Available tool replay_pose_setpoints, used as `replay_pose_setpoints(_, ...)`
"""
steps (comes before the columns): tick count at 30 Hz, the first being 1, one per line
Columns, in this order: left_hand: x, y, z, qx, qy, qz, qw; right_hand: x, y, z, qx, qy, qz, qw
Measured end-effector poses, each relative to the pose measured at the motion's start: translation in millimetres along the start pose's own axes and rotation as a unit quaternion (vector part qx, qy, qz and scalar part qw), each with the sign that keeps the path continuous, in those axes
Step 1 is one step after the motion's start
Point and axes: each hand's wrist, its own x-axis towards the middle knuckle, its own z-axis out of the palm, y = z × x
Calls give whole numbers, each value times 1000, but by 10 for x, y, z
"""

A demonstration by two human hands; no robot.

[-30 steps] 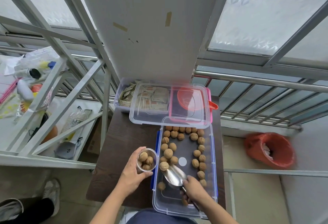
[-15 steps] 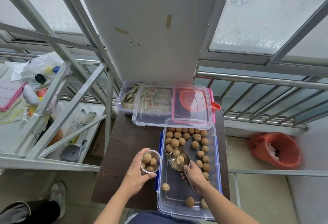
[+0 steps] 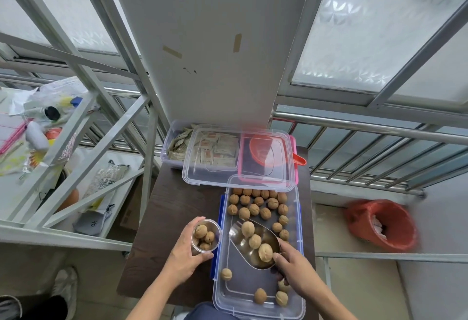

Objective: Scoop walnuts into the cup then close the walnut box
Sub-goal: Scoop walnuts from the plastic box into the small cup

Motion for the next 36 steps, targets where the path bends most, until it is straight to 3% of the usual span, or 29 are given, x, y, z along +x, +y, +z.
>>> replay_pose_setpoints(7,-3,-8,2,-34,-4,11,999,-158,-562,57,-198,-16,-91,976)
replay_pose_setpoints(13,-15,-51,11,-59,1,22,998,-153,-905,232,-369,51,-147,916)
replay_pose_setpoints(18,-36,-51,14,-58,-2,16,998,-219,-945,211,-389,69,-154,906)
replay_pose_setpoints(23,-39,-51,17,-46,1,6,999,-259,-793,75,-319,123,-154,927)
replay_pose_setpoints(27,-40,-59,15,-29,0,-1,1000,-104,-408,14,-323,136,-86,933)
replay_pose_setpoints(32,-44,-54,2,-16,-4,-10,1000,58,6,127,-365,-26,66,928)
replay_pose_setpoints(36,-33,-48,2,-11,-3,-8,1000,177,265,402,-344,-54,96,932)
